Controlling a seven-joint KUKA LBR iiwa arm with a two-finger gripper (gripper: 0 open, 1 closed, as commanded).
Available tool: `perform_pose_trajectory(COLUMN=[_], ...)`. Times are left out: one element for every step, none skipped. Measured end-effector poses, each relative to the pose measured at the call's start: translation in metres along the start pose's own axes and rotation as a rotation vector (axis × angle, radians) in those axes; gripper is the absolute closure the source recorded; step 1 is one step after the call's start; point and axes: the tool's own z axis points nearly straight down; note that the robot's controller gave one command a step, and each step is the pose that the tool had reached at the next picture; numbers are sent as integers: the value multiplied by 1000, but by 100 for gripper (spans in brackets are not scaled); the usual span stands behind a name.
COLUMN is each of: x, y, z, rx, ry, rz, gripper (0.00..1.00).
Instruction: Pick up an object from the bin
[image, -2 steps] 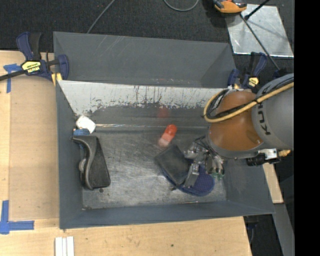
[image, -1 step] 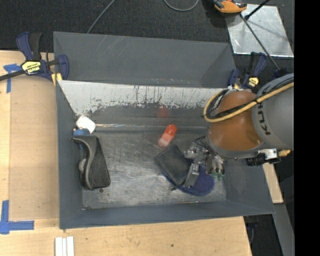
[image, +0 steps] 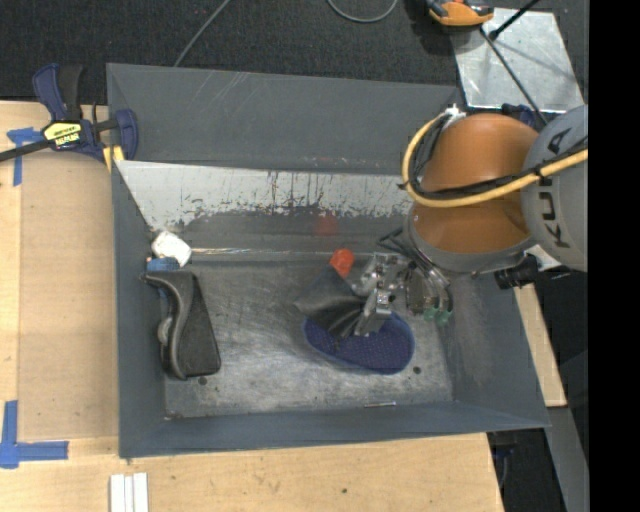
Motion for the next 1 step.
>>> perform_pose_trajectory(x=[-3], y=[-4], z=[-116], rx=[1], ry=[0], rz=[-185], gripper=[100])
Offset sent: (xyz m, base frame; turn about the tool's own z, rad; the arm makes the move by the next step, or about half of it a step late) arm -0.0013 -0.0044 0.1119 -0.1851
